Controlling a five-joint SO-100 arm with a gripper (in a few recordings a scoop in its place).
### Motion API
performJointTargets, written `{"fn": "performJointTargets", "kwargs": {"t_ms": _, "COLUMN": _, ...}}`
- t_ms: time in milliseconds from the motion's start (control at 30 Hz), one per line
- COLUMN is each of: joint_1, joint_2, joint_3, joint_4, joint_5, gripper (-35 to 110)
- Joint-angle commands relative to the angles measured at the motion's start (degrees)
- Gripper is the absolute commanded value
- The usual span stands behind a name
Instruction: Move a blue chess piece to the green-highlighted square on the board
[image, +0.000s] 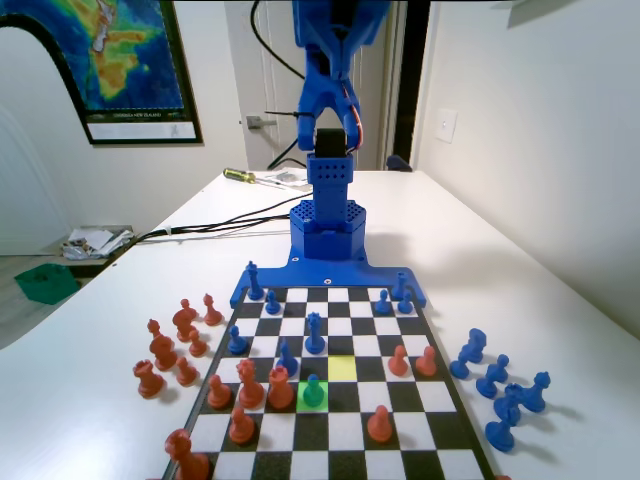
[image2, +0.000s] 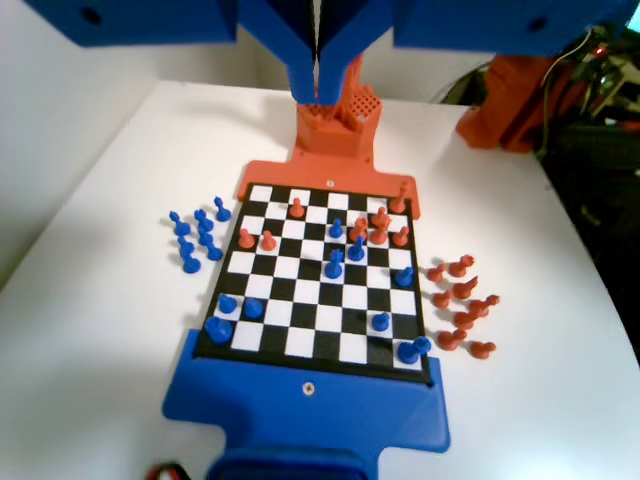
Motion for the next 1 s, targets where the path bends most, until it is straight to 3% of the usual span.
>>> {"fn": "performJointTargets", "kwargs": {"t_ms": 0, "joint_1": -0.7, "joint_2": 7.7, "joint_3": 2.9, "joint_4": 1.4, "joint_5": -3.5, "gripper": 1}}
{"fn": "performJointTargets", "kwargs": {"t_ms": 667, "joint_1": 1.8, "joint_2": 29.0, "joint_3": 26.1, "joint_4": -12.3, "joint_5": -6.8, "gripper": 1}}
{"fn": "performJointTargets", "kwargs": {"t_ms": 967, "joint_1": 2.2, "joint_2": 33.6, "joint_3": 27.9, "joint_4": -13.9, "joint_5": -6.0, "gripper": 1}}
